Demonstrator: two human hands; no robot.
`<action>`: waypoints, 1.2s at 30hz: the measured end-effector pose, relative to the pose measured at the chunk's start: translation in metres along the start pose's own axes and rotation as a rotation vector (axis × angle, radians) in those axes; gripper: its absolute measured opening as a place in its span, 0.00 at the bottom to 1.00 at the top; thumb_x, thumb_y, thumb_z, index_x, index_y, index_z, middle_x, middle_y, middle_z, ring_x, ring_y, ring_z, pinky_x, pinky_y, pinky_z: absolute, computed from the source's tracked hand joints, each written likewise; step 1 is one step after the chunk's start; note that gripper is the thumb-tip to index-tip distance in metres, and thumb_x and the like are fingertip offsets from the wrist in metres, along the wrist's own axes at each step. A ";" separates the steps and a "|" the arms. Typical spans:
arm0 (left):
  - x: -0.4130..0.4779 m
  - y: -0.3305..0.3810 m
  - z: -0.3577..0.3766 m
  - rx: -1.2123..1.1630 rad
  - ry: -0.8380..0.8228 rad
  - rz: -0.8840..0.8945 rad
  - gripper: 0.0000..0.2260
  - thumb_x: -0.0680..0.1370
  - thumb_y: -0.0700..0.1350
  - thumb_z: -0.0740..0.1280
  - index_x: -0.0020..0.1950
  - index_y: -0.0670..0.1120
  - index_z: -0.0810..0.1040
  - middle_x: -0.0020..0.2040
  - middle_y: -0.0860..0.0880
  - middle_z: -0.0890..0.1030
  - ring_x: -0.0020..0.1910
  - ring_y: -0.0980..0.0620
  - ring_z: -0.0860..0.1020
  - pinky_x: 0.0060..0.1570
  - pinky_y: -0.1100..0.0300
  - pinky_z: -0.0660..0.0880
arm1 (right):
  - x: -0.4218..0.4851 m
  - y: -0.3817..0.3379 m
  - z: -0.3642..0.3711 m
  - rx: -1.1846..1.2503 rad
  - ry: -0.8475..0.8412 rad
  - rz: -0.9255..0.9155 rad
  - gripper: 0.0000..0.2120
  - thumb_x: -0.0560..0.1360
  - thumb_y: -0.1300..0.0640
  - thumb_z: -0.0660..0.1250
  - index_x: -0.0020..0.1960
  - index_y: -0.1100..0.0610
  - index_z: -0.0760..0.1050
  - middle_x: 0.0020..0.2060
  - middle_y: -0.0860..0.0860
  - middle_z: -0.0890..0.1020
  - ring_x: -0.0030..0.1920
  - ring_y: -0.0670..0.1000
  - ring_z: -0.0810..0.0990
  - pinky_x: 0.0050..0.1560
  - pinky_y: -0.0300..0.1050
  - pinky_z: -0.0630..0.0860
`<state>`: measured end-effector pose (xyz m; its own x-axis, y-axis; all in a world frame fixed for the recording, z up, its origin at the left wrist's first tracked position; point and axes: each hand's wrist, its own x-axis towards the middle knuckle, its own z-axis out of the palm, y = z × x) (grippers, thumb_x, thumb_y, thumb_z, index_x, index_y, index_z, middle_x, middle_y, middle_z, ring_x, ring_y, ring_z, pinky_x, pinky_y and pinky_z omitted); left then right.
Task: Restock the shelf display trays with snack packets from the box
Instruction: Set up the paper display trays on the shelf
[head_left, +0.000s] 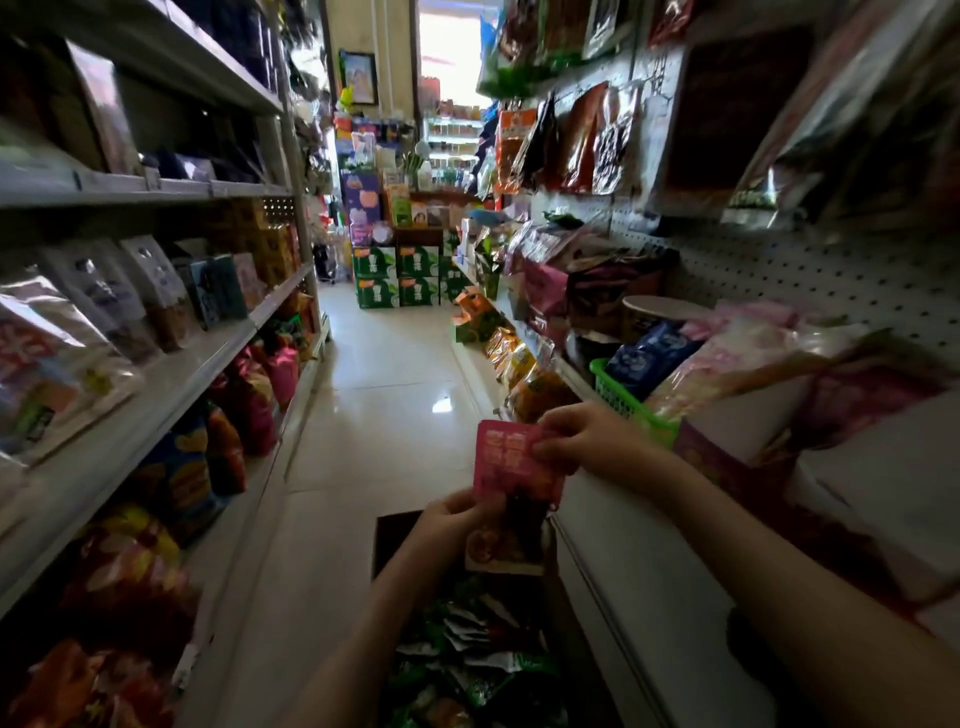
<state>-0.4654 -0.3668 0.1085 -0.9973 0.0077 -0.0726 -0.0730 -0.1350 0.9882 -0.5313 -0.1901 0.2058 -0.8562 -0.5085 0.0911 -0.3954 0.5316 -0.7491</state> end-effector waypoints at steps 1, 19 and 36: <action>0.000 0.003 0.005 0.010 -0.017 -0.001 0.15 0.72 0.49 0.70 0.55 0.43 0.80 0.46 0.44 0.86 0.46 0.45 0.84 0.46 0.56 0.80 | -0.004 -0.004 -0.008 -0.036 0.034 -0.014 0.03 0.74 0.62 0.69 0.44 0.56 0.79 0.36 0.48 0.79 0.36 0.45 0.77 0.36 0.32 0.72; 0.061 0.079 0.201 0.408 -0.092 0.417 0.07 0.79 0.43 0.66 0.56 0.49 0.77 0.50 0.50 0.81 0.46 0.55 0.80 0.45 0.64 0.76 | -0.079 0.084 -0.177 -0.229 0.865 0.404 0.11 0.73 0.63 0.69 0.55 0.64 0.80 0.48 0.58 0.82 0.47 0.56 0.80 0.50 0.47 0.76; 0.064 0.062 0.198 0.402 -0.264 0.363 0.14 0.78 0.43 0.68 0.63 0.49 0.76 0.60 0.52 0.77 0.54 0.59 0.78 0.42 0.72 0.75 | -0.072 0.096 -0.161 -0.979 0.794 0.528 0.22 0.77 0.58 0.60 0.70 0.55 0.65 0.69 0.53 0.68 0.70 0.55 0.62 0.70 0.55 0.54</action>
<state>-0.5346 -0.1788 0.1921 -0.9220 0.2837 0.2636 0.3280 0.2102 0.9210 -0.5609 0.0068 0.2336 -0.8048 0.2482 0.5392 0.2477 0.9659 -0.0750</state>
